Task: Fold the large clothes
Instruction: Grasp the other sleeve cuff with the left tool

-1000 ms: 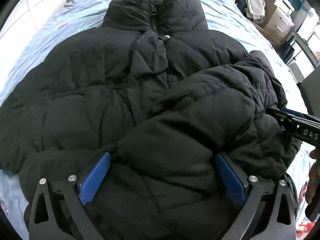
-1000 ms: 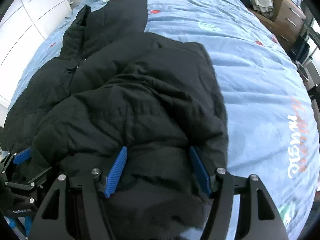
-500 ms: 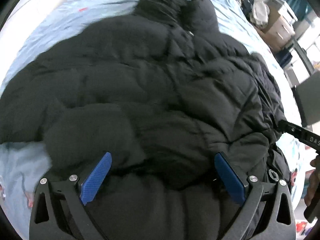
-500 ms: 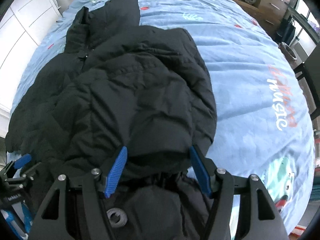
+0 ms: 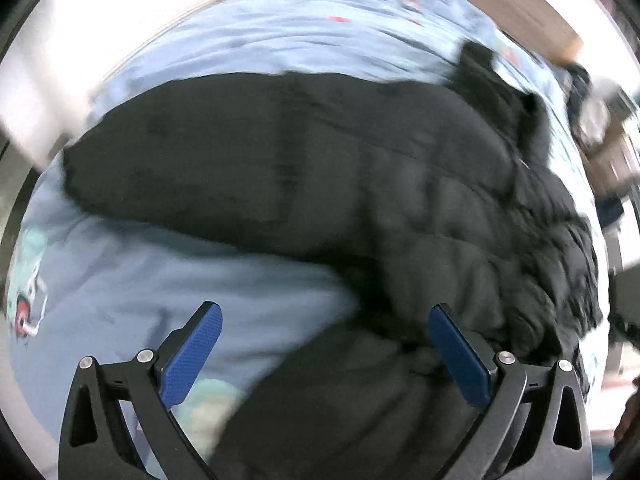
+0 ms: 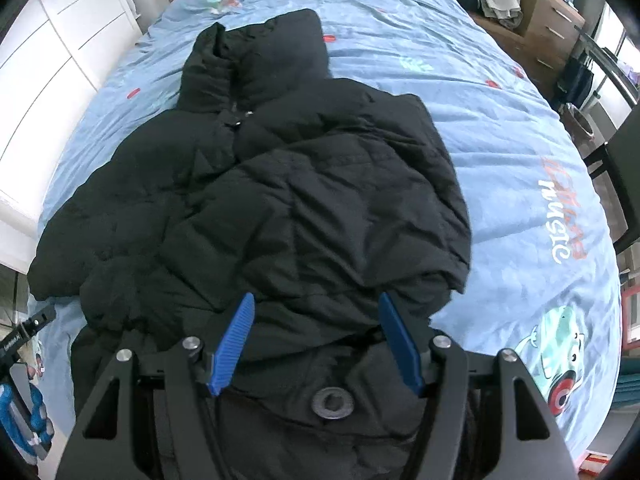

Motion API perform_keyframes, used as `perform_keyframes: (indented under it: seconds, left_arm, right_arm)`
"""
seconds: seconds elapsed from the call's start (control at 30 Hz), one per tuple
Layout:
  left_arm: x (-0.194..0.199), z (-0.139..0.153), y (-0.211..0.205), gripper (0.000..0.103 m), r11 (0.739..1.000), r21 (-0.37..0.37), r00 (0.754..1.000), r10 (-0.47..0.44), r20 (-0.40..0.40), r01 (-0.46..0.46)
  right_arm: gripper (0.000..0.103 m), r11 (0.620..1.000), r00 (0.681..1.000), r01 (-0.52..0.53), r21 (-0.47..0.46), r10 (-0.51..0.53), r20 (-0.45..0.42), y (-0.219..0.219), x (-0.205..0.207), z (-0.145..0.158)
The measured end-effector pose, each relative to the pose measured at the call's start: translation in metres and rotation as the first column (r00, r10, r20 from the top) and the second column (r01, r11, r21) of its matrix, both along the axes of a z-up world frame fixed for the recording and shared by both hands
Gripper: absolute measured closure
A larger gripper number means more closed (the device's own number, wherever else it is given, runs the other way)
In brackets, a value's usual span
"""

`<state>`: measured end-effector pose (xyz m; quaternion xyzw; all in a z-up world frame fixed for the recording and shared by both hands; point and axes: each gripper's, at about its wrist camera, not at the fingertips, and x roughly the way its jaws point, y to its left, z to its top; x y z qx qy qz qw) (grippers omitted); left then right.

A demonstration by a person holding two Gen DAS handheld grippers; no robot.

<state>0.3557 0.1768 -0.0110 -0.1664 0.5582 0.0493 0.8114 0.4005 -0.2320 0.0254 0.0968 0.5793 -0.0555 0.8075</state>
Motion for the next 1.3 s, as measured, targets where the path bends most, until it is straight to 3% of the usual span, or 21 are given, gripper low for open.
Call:
perform_keyframes:
  seconds: [0.13, 0.23, 0.47, 0.67, 0.8, 0.97, 1.07, 1.13, 1.3]
  left_arm:
    - [-0.010, -0.006, 0.062, 0.001, 0.990, -0.035, 0.990, 0.139, 0.006, -0.139]
    - [-0.017, -0.013, 0.108, 0.001, 0.961, -0.098, 0.965, 0.262, 0.007, -0.260]
    - [-0.026, -0.045, 0.202, 0.002, 0.834, -0.277, 0.869, 0.495, -0.005, -0.477]
    - [-0.021, -0.071, 0.242, 0.009, 0.739, -0.384, 0.806, 0.591, -0.025, -0.554]
    - [-0.014, -0.087, 0.255, 0.012, 0.690, -0.427, 0.779, 0.624, -0.056, -0.584]
    - [-0.004, -0.100, 0.261, 0.020, 0.639, -0.494, 0.764, 0.640, -0.084, -0.590]
    - [0.003, -0.105, 0.261, 0.033, 0.614, -0.532, 0.762, 0.641, -0.097, -0.584]
    - [0.006, -0.107, 0.260, 0.047, 0.587, -0.565, 0.755, 0.647, -0.103, -0.580]
    - [0.009, -0.101, 0.259, 0.077, 0.555, -0.590, 0.743, 0.658, -0.121, -0.587]
  right_arm:
    - [0.039, 1.000, 1.000, -0.011, 0.005, 0.011, 0.002, 0.014, 0.003, 0.002]
    - [0.039, 1.000, 1.000, -0.020, -0.004, 0.020, 0.004, 0.024, 0.005, 0.003]
    - [0.039, 1.000, 0.999, -0.027, -0.015, 0.027, -0.026, 0.035, 0.006, -0.003]
    - [0.039, 0.998, 0.998, -0.051, -0.042, 0.049, -0.050, 0.045, 0.010, -0.008]
    - [0.039, 0.997, 0.996, -0.058, -0.045, 0.055, -0.067, 0.049, 0.014, -0.015]
    - [0.039, 0.997, 0.995, -0.067, -0.043, 0.064, -0.083, 0.052, 0.018, -0.021]
    - [0.039, 0.996, 0.994, -0.078, -0.047, 0.074, -0.085, 0.053, 0.018, -0.022]
    - [0.039, 0.996, 0.994, -0.074, -0.043, 0.070, -0.084, 0.051, 0.017, -0.021]
    - [0.039, 0.998, 0.996, -0.050, -0.036, 0.047, -0.074, 0.043, 0.015, -0.012]
